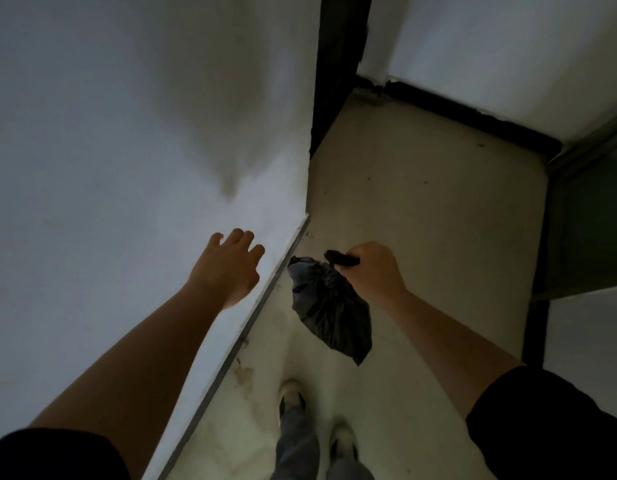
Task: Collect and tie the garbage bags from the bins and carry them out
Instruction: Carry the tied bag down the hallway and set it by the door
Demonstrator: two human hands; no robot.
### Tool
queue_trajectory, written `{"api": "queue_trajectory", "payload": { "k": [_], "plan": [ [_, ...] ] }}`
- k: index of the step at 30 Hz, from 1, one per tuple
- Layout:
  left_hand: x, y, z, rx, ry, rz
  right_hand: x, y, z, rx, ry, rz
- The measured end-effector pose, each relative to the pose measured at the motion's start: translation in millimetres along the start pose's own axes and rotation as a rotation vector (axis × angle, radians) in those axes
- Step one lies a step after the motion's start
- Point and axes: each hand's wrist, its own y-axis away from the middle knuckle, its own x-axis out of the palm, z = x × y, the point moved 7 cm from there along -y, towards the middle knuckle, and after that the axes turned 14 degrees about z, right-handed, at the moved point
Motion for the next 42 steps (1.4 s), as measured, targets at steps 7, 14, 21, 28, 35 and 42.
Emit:
{"api": "queue_trajectory", "payload": {
  "k": [7,14,21,28,35,42],
  "plan": [
    [22,-79,16,0.045,-0.246,-0.038,32,-81,-39,0.054,0.003,0.007],
    [59,-124,23,0.004,-0.41,-0.111,75,-147,-77,0.141,-0.094,0.029],
    [69,-131,27,-0.059,-0.65,-0.168,122,-195,-108,0.242,-0.215,0.019],
    [78,-133,25,-0.052,-0.735,-0.122,148,-219,-114,0.308,-0.336,-0.079],
    [73,-130,21,-0.004,-0.698,-0.154,178,-223,-107,0.394,-0.494,-0.08],
    [80,-126,18,0.034,-0.732,-0.215,222,-222,-108,0.435,-0.625,0.155]
  ]
}}
